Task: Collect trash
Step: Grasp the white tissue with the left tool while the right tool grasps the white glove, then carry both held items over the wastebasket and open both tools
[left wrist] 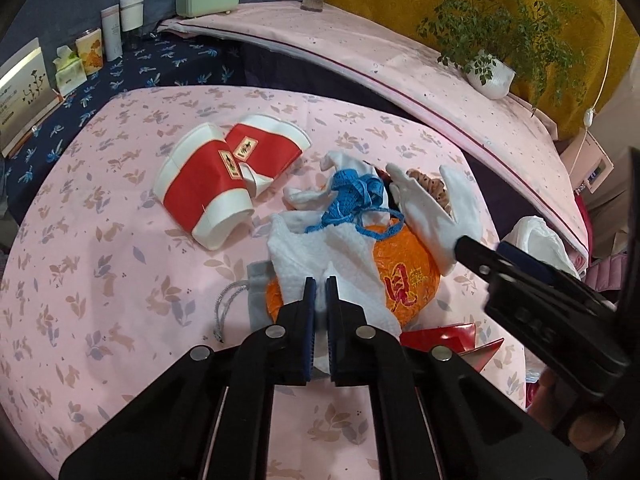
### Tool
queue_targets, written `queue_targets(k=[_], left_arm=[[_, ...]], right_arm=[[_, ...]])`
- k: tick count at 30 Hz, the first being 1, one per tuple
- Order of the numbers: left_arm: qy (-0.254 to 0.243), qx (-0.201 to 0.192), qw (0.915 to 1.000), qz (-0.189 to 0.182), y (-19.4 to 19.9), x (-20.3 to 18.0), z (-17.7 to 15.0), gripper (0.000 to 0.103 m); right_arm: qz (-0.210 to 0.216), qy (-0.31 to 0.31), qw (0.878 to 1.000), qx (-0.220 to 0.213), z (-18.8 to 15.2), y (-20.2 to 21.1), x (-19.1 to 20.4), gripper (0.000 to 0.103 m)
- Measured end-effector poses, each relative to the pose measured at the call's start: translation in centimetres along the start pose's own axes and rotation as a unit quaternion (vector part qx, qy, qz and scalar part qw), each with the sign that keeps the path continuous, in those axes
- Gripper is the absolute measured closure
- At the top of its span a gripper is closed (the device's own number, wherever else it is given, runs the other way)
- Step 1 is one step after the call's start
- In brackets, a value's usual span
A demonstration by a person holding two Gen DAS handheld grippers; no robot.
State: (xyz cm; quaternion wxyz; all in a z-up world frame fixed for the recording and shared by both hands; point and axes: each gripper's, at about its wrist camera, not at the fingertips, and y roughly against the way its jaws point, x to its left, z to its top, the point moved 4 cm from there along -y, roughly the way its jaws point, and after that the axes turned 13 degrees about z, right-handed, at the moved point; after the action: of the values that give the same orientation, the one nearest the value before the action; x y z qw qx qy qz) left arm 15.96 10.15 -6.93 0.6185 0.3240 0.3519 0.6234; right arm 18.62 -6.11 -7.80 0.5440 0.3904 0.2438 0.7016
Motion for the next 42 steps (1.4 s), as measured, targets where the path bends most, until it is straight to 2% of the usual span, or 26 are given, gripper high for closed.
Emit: queue_targets(k=[1,2,3,6,14,20,29,38,42], left_arm=[[-0.001,-0.003,1.0000,0.001,0.2,0.1,0.1,0.099],[0.000,-0.007,1.0000,0.002,0.5,0.1,0.3,0.099],[0.000,-0.012,0.9999,0.001,0.8,0.2,0.6,0.099],[0.000,-0.024,0.9997,0.000,1.7,0.2,1.3,0.099],[-0.011,-0.065,0.9977,-0.013,5.2,-1.5,3.9,0.099],[-0.024,-0.100,0.9937,-0.044,9.1,-4.7,6.6,0.099],[-0.072,-0.130,0.9840,-0.098,13.2,-13.3,8.1,0.099],[-0.126,-0.111,0.9721,-0.164,13.5,-23.9,6.1,0.099],[-0.148,-0.101,0.9677,-0.177,12.7,-27.6,5.1,0.099]], right_arm=[[0.002,0.003,1.000,0.004,0.0,-0.5,0.2,0.067],[0.001,0.007,1.000,0.012,0.1,-1.1,0.4,0.079],[0.004,0.010,1.000,0.017,0.1,-1.6,0.6,0.087],[0.016,0.017,1.000,0.016,0.2,-1.7,1.2,0.091],[0.020,0.040,0.999,-0.031,2.9,3.2,2.0,0.092],[-0.001,0.030,0.996,-0.080,5.0,8.7,0.0,0.092],[-0.057,-0.024,0.991,-0.119,4.4,15.4,-7.7,0.092],[-0.117,-0.080,0.982,-0.123,0.7,19.1,-16.3,0.092],[-0.128,-0.104,0.979,-0.118,-1.0,19.4,-19.2,0.092]])
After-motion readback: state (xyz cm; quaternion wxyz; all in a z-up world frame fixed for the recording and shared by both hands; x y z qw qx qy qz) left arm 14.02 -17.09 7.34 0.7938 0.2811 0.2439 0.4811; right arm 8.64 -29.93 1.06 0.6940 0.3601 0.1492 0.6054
